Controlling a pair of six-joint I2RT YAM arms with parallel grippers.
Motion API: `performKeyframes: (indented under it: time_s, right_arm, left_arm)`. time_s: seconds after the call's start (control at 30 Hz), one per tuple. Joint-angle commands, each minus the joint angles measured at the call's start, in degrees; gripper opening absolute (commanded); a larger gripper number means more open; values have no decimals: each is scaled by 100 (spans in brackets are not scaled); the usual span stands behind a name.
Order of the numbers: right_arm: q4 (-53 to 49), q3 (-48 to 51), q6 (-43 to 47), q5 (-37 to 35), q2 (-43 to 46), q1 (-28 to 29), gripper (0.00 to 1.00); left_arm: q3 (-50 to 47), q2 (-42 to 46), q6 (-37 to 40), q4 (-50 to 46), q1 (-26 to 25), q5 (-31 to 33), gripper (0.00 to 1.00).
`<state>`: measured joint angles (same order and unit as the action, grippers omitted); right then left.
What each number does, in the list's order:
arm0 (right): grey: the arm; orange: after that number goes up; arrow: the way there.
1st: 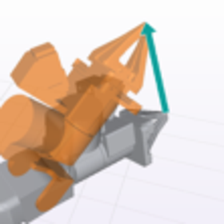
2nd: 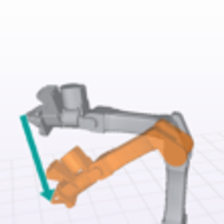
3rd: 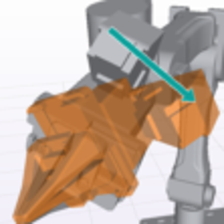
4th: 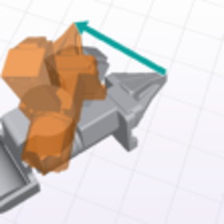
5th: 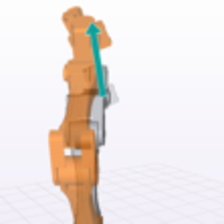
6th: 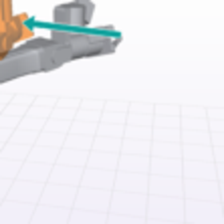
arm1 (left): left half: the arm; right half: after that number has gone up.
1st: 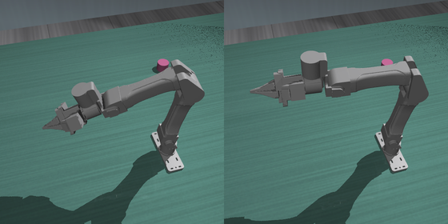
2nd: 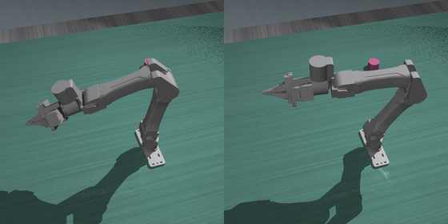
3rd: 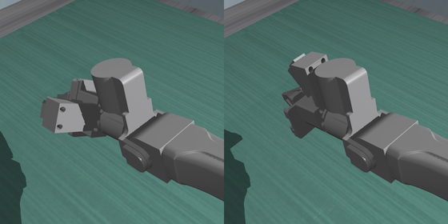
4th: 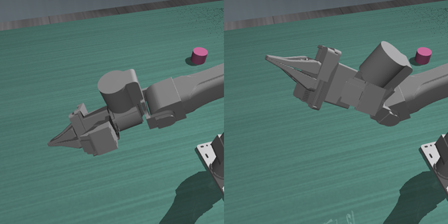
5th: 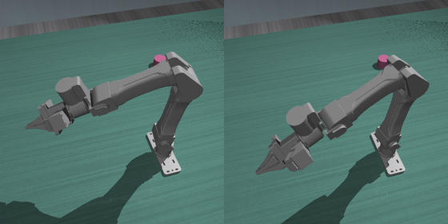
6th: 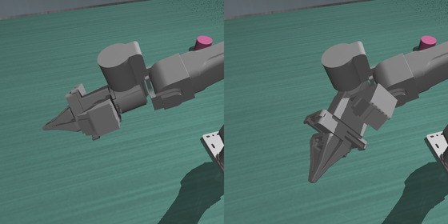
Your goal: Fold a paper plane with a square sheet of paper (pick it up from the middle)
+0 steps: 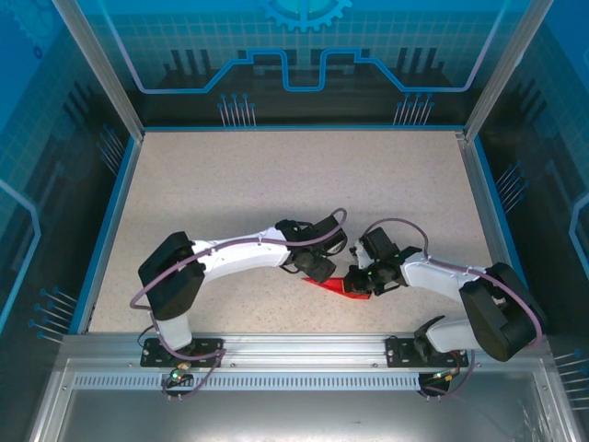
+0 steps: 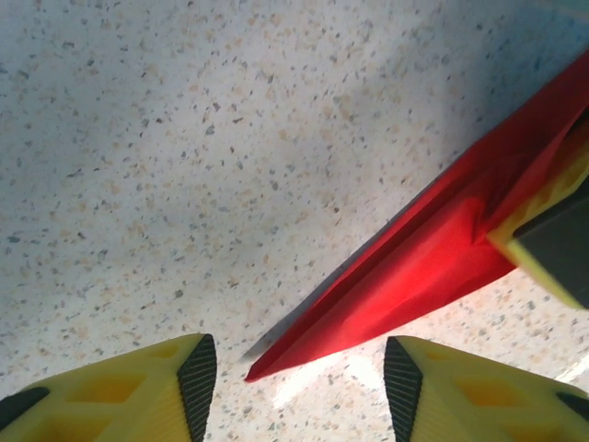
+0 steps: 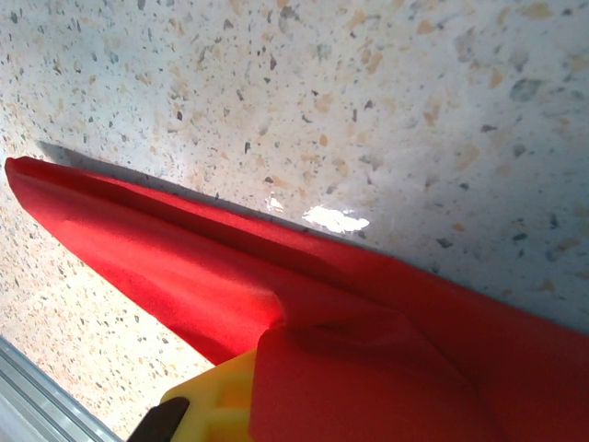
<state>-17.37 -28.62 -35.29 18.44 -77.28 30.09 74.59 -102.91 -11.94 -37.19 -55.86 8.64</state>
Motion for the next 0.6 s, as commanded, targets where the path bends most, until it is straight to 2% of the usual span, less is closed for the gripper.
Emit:
performKeyframes:
  time_s: [0.0, 0.23, 0.57]
  right_arm:
    - [-489, 138, 51, -334, -218, 151, 0]
    - [-481, 146, 55, -325, -227, 155, 0]
    - [-494, 119, 70, -313, -262, 164, 0]
  left_arm:
    - [156, -177, -253, 275, 75, -646, 50]
    - [-163, -383, -370, 599, 82, -1193, 23]
    - [-482, -560, -370, 855, 284, -1281, 19]
